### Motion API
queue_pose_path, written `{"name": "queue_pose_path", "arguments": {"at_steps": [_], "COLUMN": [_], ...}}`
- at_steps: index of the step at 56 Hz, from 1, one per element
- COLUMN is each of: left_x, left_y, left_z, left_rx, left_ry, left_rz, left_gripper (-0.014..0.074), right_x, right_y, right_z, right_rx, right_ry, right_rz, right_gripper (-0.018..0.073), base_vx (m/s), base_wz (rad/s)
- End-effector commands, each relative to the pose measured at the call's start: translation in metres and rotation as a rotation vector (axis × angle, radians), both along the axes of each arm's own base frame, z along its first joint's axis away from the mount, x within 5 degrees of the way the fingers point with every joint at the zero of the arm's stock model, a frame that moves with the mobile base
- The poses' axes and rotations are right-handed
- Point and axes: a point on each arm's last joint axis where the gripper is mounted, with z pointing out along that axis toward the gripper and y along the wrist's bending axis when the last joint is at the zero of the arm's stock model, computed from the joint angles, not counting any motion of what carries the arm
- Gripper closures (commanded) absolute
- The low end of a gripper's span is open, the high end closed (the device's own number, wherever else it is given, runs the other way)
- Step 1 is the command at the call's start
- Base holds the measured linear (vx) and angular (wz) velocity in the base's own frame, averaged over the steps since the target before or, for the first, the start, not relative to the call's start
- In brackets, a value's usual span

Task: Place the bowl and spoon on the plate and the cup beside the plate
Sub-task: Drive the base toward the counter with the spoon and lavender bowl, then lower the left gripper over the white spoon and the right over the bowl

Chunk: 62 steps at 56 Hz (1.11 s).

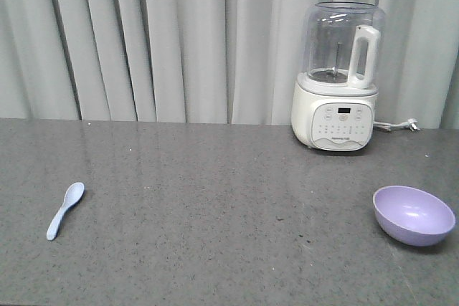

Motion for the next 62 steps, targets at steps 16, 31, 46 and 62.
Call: {"name": "queue_pose_path", "arguments": {"at_steps": [16,31,46,62], "left_x": [-0.0014,-0.0014,-0.0014,-0.0014], "left_y": [0.0015,0.0015,0.0015,0.0015], "left_z": [0.0166,0.0166,0.0166,0.0166], "left_rx": [-0.033,-0.033,-0.033,-0.033], "left_ry": [-0.113,-0.113,-0.113,-0.113], "left_rz": [0.016,0.016,0.016,0.016], "left_gripper": [0.0594,0.0594,0.0594,0.0594], "right_x": [-0.0004,-0.0004,-0.0004,-0.0004], "right_y": [0.0005,0.0005,0.0005,0.0005], "right_z": [0.0073,0.0073,0.0073,0.0073], "right_rx": [-0.006,-0.006,-0.006,-0.006], "right_ry": [-0.089,-0.089,-0.089,-0.089], "right_rz": [0.004,0.004,0.004,0.004], "right_gripper": [0.0560,0.0560,0.0560,0.0560], "base_vx": [0.28,0.23,0.13,0.03], "base_wz": [0.08,-0.10,-0.13,-0.03]}}
